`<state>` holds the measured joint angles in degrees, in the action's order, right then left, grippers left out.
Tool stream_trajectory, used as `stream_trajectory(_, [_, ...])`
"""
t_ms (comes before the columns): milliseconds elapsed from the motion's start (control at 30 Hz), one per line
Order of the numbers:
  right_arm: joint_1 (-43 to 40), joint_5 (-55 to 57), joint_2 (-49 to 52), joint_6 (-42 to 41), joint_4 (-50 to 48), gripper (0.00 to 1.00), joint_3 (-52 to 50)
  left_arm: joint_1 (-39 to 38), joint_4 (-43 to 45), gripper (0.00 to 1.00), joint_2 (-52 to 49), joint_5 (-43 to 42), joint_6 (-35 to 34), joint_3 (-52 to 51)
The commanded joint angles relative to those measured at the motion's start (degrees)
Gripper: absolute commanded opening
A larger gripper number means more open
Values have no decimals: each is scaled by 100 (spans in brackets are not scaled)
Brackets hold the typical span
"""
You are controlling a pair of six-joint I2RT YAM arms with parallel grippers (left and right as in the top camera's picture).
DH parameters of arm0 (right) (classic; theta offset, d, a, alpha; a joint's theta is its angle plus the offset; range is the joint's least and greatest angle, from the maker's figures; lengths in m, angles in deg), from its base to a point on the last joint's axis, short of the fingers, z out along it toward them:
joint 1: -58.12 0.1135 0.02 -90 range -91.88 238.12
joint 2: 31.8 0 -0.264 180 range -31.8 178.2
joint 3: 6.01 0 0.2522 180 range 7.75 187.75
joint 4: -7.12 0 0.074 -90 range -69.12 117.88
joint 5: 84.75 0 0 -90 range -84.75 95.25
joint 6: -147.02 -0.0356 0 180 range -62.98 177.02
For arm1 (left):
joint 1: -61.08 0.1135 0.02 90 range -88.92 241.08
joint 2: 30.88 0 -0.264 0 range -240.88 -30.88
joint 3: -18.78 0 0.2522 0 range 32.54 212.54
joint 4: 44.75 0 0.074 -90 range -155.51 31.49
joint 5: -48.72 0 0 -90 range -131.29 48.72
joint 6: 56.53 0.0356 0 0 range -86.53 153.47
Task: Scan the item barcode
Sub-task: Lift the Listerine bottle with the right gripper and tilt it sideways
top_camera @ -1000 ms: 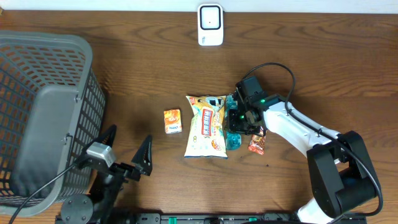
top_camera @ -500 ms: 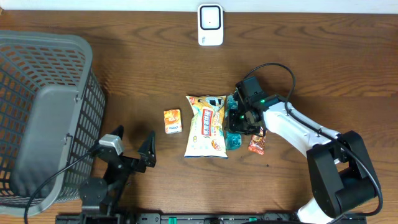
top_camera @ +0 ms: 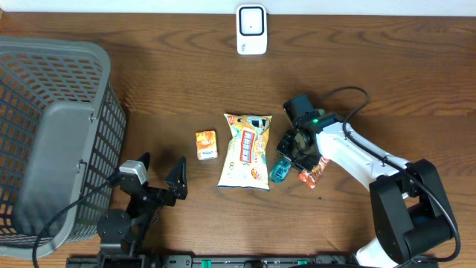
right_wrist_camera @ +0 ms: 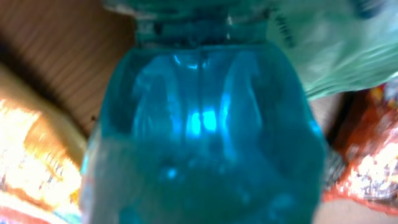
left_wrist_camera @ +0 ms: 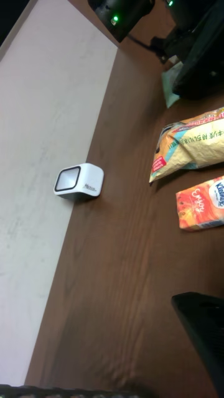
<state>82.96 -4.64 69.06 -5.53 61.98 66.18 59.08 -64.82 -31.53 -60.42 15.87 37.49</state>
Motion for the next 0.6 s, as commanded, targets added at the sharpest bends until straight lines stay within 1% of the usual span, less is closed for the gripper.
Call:
stream_trajectory(0, [-55, 393, 74, -1113, 70, 16, 59, -13, -46, 98, -7, 52, -79, -68])
stream_trajectory(67, [-52, 400, 55, -1113, 256, 28, 295, -13, -74, 98, -7, 52, -76, -68])
stream_trajectory(100, [-52, 411, 46, -1113, 409, 36, 468, -13, -94, 98, -7, 52, -76, -68])
stream_trajectory(133, [-52, 446, 44, -1113, 542, 44, 623, -13, -111, 98, -7, 52, -76, -68])
stream_trajectory(167, [-52, 498, 39, -1115, 686, 58, 782, -13, -116, 98, -7, 52, -76, -72])
stream_trajectory(200, [-52, 546, 39, -1115, 820, 65, 940, -13, -129, 98, -7, 52, -76, -76])
stream_trajectory(333, [-31, 577, 39, -1110, 1158, 75, 1460, -13, -177, 98, -7, 50, -76, -76])
stream_trajectory(400, [0, 656, 39, -1095, 1335, 86, 1661, -13, -208, 98, -7, 50, -76, -76])
stream_trajectory(433, [2, 699, 37, -1054, 1427, 88, 1755, -13, -223, 98, -7, 52, -74, -76])
stream_trajectory(500, [0, 699, 37, -815, 1532, 92, 1886, -13, -267, 98, -7, 52, -74, -76])
stream_trajectory(533, [-2, 702, 37, -691, 1569, 99, 1930, -13, -289, 98, -7, 52, -76, -76])
stream_trajectory(567, [-7, 699, 37, -511, 1626, 99, 1987, -13, -319, 98, -7, 52, -74, -76])
